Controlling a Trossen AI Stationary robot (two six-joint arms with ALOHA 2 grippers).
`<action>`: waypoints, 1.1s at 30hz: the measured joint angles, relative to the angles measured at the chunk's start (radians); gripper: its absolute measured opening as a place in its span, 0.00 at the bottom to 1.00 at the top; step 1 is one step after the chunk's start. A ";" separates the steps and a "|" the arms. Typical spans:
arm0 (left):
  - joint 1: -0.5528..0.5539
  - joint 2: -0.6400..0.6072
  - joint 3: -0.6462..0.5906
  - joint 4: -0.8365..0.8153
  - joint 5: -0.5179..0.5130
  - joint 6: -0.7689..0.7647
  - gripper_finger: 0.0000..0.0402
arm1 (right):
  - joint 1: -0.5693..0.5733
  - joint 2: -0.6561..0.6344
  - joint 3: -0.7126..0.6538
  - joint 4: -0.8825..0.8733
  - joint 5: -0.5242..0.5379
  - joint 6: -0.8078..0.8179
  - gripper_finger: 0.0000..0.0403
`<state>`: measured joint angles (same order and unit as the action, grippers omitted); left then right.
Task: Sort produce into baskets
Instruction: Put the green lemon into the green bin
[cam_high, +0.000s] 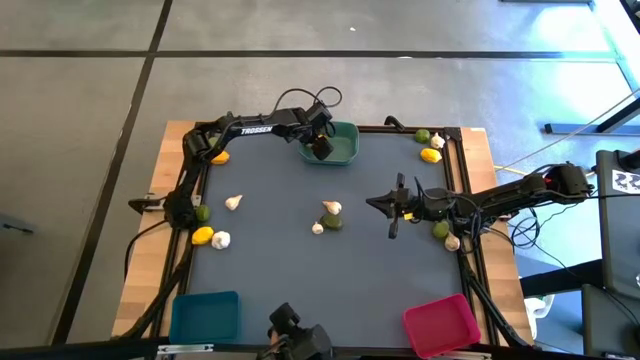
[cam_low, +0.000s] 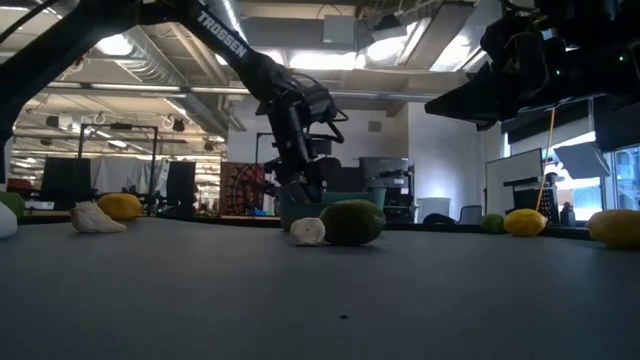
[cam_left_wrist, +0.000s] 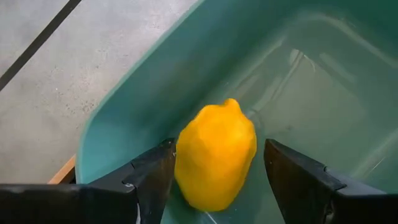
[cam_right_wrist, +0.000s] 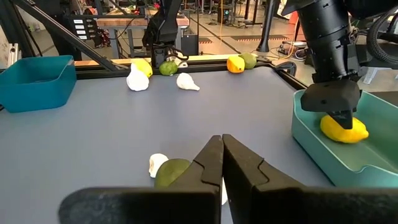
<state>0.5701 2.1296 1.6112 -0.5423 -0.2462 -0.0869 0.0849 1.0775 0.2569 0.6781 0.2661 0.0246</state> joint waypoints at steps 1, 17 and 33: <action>0.000 -0.001 0.000 -0.005 0.000 0.005 0.60 | 0.000 0.000 0.000 0.000 0.000 0.000 0.02; -0.012 -0.274 0.000 -0.216 0.003 0.066 0.60 | 0.000 0.000 0.000 0.001 0.002 0.023 0.02; -0.005 -0.553 0.000 -0.528 -0.013 0.067 0.60 | 0.000 0.000 0.000 -0.025 0.005 0.023 0.02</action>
<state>0.5648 1.5768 1.6112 -1.0707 -0.2596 -0.0200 0.0845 1.0779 0.2565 0.6529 0.2707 0.0471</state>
